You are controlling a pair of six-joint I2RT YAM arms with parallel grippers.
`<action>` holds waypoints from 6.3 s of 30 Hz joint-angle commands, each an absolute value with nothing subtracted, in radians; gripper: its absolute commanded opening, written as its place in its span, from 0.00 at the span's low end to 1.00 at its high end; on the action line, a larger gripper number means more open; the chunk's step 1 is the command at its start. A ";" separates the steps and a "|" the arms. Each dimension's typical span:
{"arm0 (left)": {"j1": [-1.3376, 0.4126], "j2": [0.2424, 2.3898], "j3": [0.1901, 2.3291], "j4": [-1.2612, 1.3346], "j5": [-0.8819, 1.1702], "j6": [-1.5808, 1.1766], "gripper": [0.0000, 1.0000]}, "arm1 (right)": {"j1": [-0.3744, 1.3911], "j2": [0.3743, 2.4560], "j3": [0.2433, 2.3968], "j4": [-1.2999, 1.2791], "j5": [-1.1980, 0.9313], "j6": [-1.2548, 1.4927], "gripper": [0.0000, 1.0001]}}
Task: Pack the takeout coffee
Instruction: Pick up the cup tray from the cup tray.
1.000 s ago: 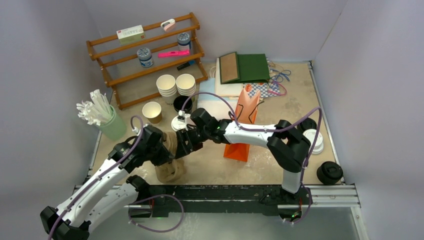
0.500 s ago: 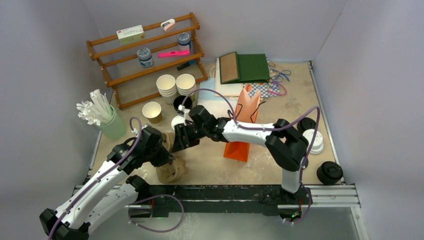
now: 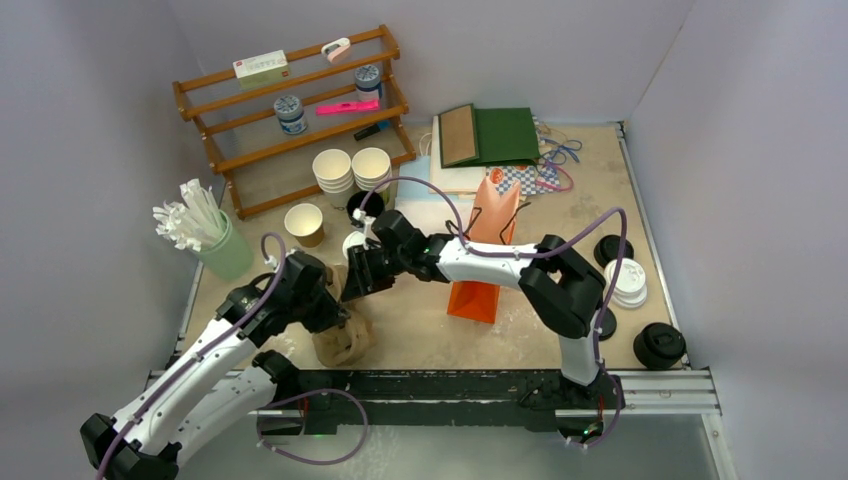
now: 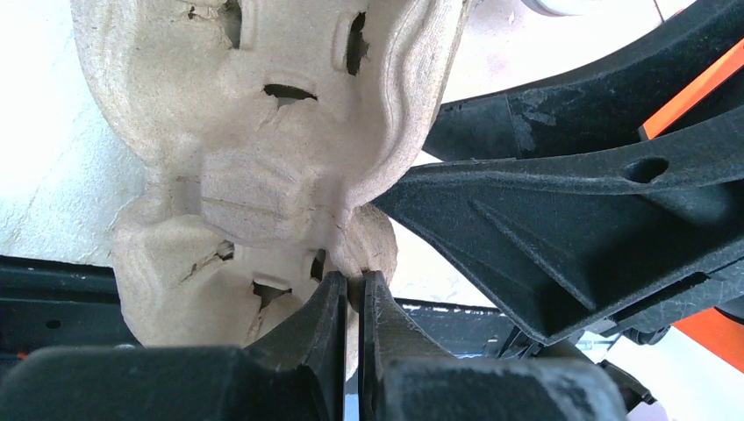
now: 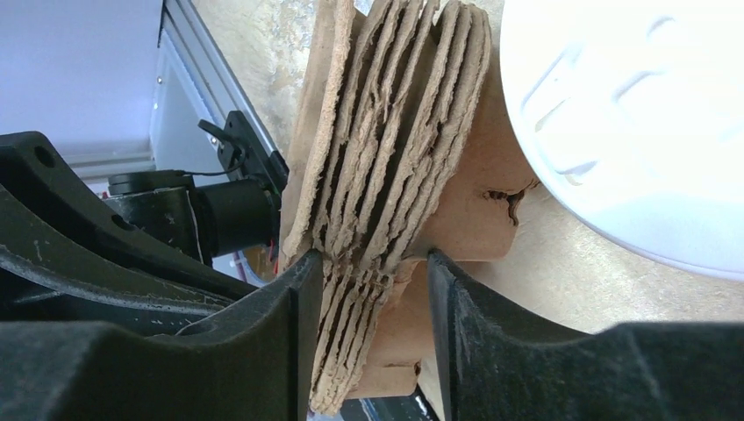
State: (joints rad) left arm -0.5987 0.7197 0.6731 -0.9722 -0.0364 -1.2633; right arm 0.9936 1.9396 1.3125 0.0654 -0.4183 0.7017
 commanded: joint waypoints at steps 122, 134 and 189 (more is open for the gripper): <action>-0.405 0.946 0.860 -0.976 -0.157 -0.701 0.25 | 1.001 1.972 1.395 0.070 -0.354 0.662 0.91; -0.401 0.965 0.882 -0.973 -0.160 -0.698 0.25 | 1.002 1.942 1.347 0.087 -0.386 0.649 0.95; -0.396 0.991 0.857 -1.049 -0.252 -0.692 0.13 | 1.001 2.039 1.442 -0.084 -0.293 0.684 0.85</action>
State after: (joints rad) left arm -0.4049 0.9806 0.8310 -0.9939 -0.1967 -0.7124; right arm 1.0012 2.0228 1.4212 -0.0154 -0.3542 0.6880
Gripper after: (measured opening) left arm 0.149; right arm 0.859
